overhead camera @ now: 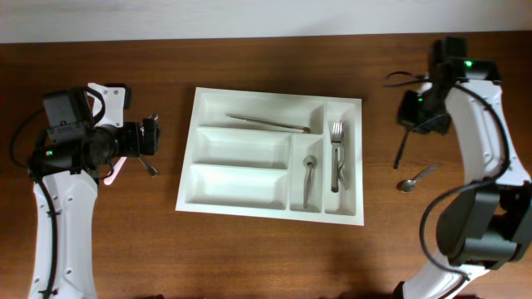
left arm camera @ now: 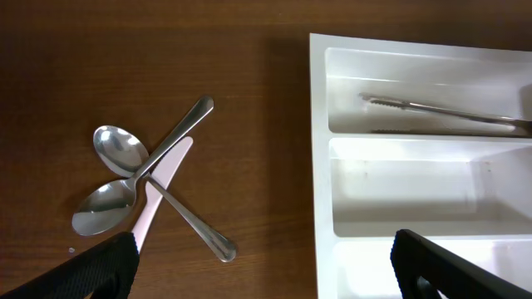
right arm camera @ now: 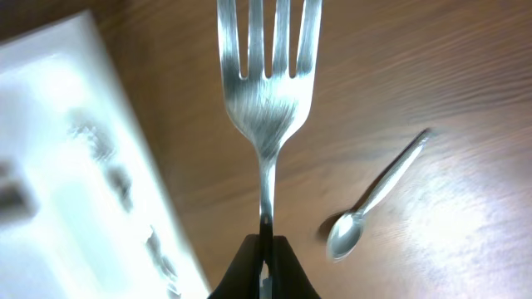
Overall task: Pack container
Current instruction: 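Carry the fork left and release it into the narrow right compartment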
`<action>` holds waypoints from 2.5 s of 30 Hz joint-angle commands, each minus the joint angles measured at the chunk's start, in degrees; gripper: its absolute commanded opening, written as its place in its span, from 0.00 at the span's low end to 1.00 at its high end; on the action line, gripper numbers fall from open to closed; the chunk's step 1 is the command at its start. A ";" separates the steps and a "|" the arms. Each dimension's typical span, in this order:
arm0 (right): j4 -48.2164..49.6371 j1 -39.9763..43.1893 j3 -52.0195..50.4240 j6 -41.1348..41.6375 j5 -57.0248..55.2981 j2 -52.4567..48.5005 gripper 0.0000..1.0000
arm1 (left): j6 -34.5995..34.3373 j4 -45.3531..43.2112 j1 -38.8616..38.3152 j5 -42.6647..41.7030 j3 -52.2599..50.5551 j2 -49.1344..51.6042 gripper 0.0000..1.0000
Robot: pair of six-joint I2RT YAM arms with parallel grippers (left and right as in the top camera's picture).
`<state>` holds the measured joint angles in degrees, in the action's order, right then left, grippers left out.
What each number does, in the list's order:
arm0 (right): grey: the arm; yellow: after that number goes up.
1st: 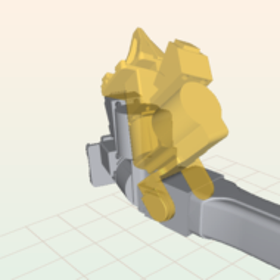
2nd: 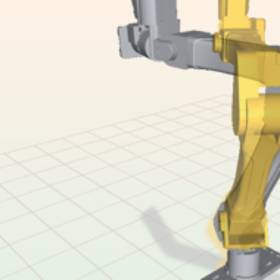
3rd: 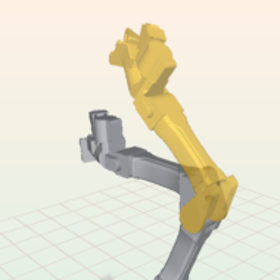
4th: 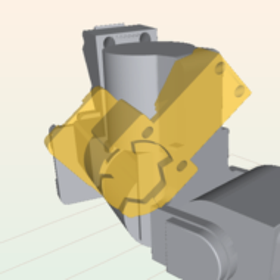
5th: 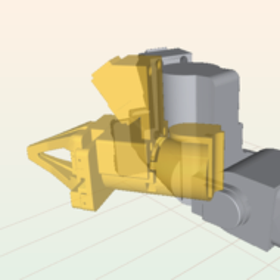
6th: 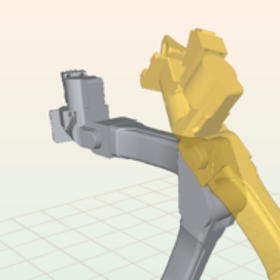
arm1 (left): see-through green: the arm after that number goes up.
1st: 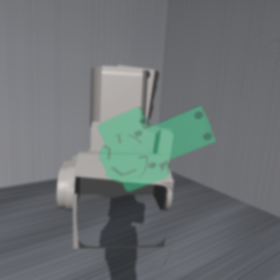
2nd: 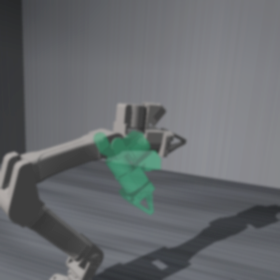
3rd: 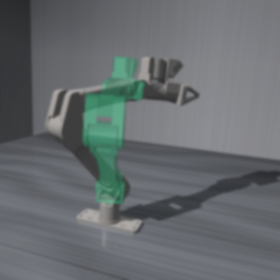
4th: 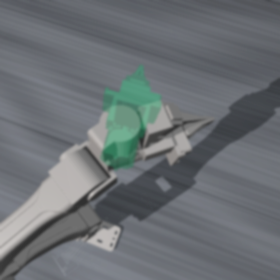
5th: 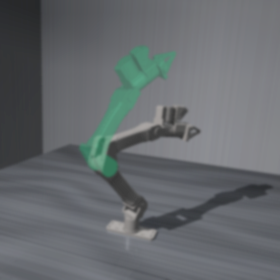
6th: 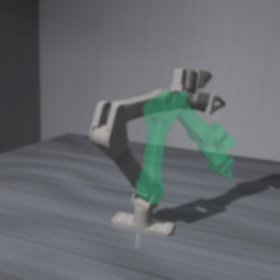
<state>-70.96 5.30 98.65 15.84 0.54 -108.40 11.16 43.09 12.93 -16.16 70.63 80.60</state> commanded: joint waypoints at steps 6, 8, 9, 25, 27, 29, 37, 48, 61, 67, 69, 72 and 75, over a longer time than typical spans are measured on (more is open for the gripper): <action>3.02 -15.26 -2.56 0.52 0.76 0.07 0.04 | 0.94 -0.13 0.15 -1.01 0.87 0.17 0.99; 6.14 -17.55 -4.22 3.39 -0.81 -0.57 0.04 | 0.94 -0.15 0.15 -1.01 0.87 0.17 0.99; 7.87 -18.18 -5.20 4.04 -0.76 -0.76 0.04 | 0.94 -0.13 0.15 -1.01 0.87 0.17 0.99; 16.98 -19.10 -17.14 3.91 -0.76 -0.57 0.28 | 0.94 -0.13 0.15 -1.01 0.87 0.17 0.99; 16.35 -19.04 -15.63 3.48 -0.81 0.22 0.36 | 0.94 -0.13 0.15 -1.01 0.87 0.17 0.99; 15.41 -18.62 -13.40 2.99 -1.38 1.46 0.47 | 0.94 -0.13 0.15 -1.01 0.87 0.17 0.99; 8.11 -11.02 -4.85 7.74 -8.17 6.01 0.56 | 0.94 -0.13 0.15 -1.01 0.87 0.17 0.99; 2.60 7.10 -13.00 12.13 -8.26 6.34 0.52 | 0.94 -0.13 0.15 -1.01 0.87 0.17 0.99; 18.47 13.92 -34.07 16.22 -5.05 6.34 0.50 | 0.94 -0.13 0.15 -1.01 0.87 0.17 0.99; 24.04 14.34 -37.66 16.26 -1.95 6.29 0.42 | 0.94 -0.13 0.15 -1.01 0.87 0.17 0.99; 25.90 14.16 -38.53 16.50 -0.50 6.29 0.40 | 0.94 -0.13 0.15 -1.01 0.87 0.17 0.99; 27.87 14.16 -39.69 18.78 -0.50 6.05 0.41 | 0.94 -0.15 0.15 -1.01 0.87 0.17 0.99; 28.24 14.16 -39.78 18.80 -0.28 5.79 0.41 | 0.94 -0.13 0.15 -1.01 0.87 0.17 0.99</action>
<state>-43.07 19.51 59.31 33.12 -0.86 -102.30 11.16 43.09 12.93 -16.16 70.63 80.60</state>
